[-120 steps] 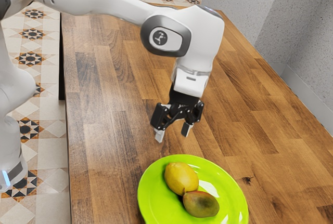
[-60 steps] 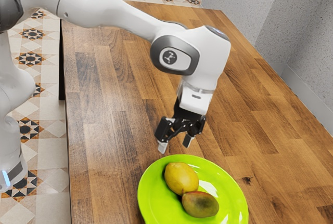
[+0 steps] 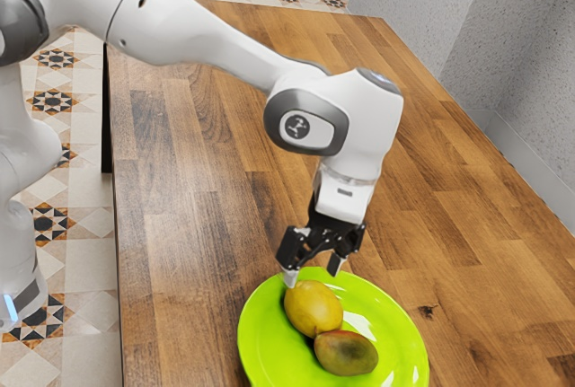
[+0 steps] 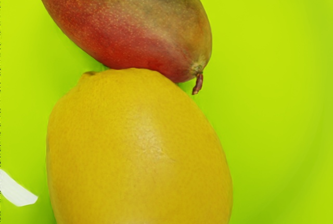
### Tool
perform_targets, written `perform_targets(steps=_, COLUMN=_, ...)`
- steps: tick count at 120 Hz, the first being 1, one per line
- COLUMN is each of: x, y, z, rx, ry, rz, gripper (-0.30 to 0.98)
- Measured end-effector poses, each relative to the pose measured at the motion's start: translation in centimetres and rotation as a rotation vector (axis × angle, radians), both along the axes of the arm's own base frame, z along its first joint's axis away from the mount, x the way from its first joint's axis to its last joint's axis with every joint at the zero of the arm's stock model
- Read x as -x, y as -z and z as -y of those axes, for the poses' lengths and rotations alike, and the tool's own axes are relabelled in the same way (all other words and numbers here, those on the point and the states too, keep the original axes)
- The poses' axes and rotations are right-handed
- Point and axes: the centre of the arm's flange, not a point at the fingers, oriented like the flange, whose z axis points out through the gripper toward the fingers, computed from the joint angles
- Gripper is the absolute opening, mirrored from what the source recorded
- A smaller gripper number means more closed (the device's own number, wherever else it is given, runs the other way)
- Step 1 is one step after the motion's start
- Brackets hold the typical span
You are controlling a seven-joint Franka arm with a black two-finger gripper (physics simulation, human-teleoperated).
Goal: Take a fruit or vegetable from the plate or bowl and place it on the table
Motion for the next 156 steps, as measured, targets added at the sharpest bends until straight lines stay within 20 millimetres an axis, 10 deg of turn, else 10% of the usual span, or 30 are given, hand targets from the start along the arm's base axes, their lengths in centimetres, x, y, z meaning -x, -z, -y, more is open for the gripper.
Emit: perform_targets(steps=156, x=-1.6, y=5.8, z=2.4, rx=0.025, ry=-0.029, rz=-0.057, gripper=0.69)
